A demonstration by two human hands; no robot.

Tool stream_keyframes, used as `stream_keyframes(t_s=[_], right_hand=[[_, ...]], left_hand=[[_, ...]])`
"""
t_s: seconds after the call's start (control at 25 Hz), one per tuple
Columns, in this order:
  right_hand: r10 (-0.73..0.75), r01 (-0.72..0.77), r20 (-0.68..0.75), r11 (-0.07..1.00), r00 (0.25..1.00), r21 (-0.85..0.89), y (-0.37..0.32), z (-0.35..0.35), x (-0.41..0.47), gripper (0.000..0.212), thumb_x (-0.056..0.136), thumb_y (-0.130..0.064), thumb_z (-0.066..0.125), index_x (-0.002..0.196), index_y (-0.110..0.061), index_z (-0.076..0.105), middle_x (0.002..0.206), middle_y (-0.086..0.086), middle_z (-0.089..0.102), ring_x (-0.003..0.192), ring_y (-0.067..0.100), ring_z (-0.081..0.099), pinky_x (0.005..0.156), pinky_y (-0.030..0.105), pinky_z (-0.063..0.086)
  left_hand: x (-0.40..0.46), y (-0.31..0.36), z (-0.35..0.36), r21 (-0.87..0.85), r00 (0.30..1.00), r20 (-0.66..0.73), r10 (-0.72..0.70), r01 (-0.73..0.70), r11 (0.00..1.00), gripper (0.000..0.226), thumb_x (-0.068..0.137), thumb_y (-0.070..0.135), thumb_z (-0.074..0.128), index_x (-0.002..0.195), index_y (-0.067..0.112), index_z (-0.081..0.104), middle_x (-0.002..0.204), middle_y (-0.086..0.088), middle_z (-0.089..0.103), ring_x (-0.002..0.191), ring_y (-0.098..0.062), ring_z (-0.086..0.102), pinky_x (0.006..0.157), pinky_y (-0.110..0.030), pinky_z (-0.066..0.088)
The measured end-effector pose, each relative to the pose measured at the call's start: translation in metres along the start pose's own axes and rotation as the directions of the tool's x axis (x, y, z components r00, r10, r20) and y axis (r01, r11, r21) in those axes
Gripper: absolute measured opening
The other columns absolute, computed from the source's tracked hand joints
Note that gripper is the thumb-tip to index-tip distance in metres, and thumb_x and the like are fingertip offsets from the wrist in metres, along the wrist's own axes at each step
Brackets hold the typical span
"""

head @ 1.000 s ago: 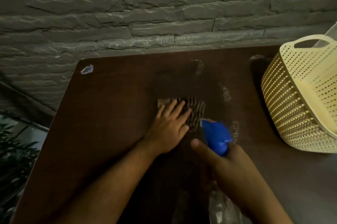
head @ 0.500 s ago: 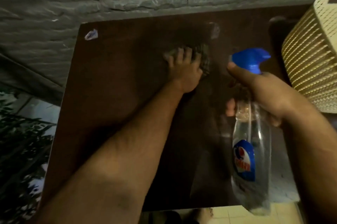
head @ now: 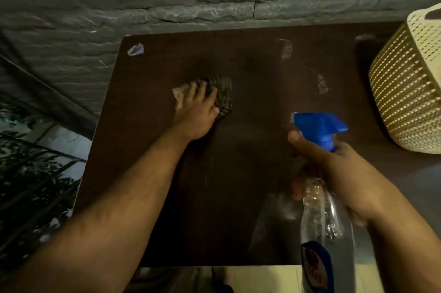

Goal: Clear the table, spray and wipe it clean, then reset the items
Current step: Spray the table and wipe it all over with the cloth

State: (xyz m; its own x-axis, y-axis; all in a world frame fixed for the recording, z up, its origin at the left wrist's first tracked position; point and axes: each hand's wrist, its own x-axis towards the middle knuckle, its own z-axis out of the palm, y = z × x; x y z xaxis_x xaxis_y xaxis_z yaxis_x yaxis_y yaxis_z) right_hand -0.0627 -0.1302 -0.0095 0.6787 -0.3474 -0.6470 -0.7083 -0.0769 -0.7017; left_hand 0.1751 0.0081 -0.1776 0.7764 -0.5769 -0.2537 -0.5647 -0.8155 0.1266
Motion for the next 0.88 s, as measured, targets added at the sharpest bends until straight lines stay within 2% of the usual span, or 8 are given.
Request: stream_keyframes(t_s=[0.12,0.2,0.32,0.44,0.52,0.72,0.8,0.88], right_hand=[[-0.009,0.008,0.03,0.998,0.999,0.054,0.013,0.0,-0.01,0.081,0.049,-0.078,0.067,0.096,-0.014,0.06,0.066,0.019,0.068,0.065,0.04,0.062,0.082,0.058,0.05],[0.001,-0.003,0.048,0.999,0.999,0.052,0.023,-0.001,-0.019,0.069,0.049,-0.069,0.065,0.094,-0.017,0.059,0.06,0.013,0.068,0.063,0.037,0.065,0.082,0.054,0.052],[0.002,-0.001,0.083,1.0,0.997,-0.003,0.037,-0.005,-0.038,0.053,0.055,-0.062,0.061,0.089,-0.022,0.056,0.062,0.009,0.073,0.067,0.035,0.071,0.08,0.054,0.057],[-0.006,0.007,0.082,1.0,0.997,-0.022,0.054,-0.011,-0.052,0.05,0.059,-0.061,0.06,0.088,-0.02,0.057,0.067,0.011,0.073,0.065,0.031,0.072,0.077,0.049,0.058],[-0.025,0.027,0.099,0.999,0.995,-0.018,0.064,-0.012,-0.064,0.046,0.065,-0.058,0.059,0.088,-0.019,0.057,0.061,0.01,0.071,0.058,0.026,0.068,0.069,0.042,0.057],[-0.028,0.029,0.156,1.0,0.987,-0.006,0.082,-0.019,-0.088,0.048,0.066,-0.058,0.056,0.094,-0.018,0.057,0.068,0.019,0.071,0.058,0.025,0.066,0.06,0.035,0.054],[0.002,-0.005,0.162,1.0,0.987,0.02,0.09,-0.022,-0.088,0.053,0.061,-0.059,0.058,0.095,-0.018,0.056,0.068,0.019,0.071,0.059,0.026,0.067,0.059,0.034,0.055],[0.005,-0.008,0.155,1.0,0.988,0.023,0.1,-0.022,-0.087,0.056,0.059,-0.061,0.058,0.096,-0.019,0.055,0.072,0.022,0.071,0.059,0.025,0.068,0.059,0.032,0.056]], left_hand=[[-0.101,0.034,0.032,0.039,0.947,0.014,0.321,-0.321,0.946,0.059,0.099,0.048,0.023,0.153,0.033,0.004,0.162,0.004,-0.01,0.148,-0.018,-0.016,0.12,-0.045,-0.005],[-0.153,0.019,0.042,0.017,0.925,0.02,0.38,-0.38,0.925,0.061,0.094,0.054,0.015,0.152,0.037,0.006,0.16,0.01,-0.011,0.146,-0.012,-0.019,0.12,-0.042,-0.007],[-0.142,-0.026,0.037,-0.046,0.997,-0.079,0.021,-0.025,0.999,0.062,0.095,0.056,0.014,0.152,0.032,0.01,0.162,0.004,-0.003,0.147,-0.014,-0.013,0.12,-0.049,0.003],[-0.101,-0.017,0.027,-0.125,0.933,-0.008,-0.359,0.355,0.927,0.058,0.101,0.048,0.023,0.154,0.029,0.006,0.163,-0.002,-0.007,0.148,-0.023,-0.013,0.119,-0.051,-0.002],[-0.106,0.027,0.032,-0.124,0.934,0.002,-0.356,0.354,0.927,0.059,0.102,0.046,0.025,0.154,0.028,0.006,0.163,-0.001,-0.008,0.148,-0.025,-0.014,0.119,-0.052,-0.003],[-0.239,0.108,0.067,-0.136,0.996,-0.068,0.062,-0.07,0.988,0.058,0.099,0.05,0.016,0.152,0.034,0.003,0.16,0.008,-0.016,0.144,-0.012,-0.027,0.117,-0.04,-0.016],[-0.273,0.097,0.073,-0.178,0.998,-0.055,0.006,-0.015,0.984,0.06,0.094,0.056,0.008,0.15,0.037,0.003,0.159,0.012,-0.018,0.143,-0.006,-0.028,0.118,-0.039,-0.013],[-0.262,0.073,0.072,-0.18,0.985,-0.059,-0.161,0.148,0.973,0.058,0.096,0.057,0.008,0.15,0.038,0.0,0.158,0.013,-0.018,0.143,-0.007,-0.028,0.119,-0.04,-0.011]])
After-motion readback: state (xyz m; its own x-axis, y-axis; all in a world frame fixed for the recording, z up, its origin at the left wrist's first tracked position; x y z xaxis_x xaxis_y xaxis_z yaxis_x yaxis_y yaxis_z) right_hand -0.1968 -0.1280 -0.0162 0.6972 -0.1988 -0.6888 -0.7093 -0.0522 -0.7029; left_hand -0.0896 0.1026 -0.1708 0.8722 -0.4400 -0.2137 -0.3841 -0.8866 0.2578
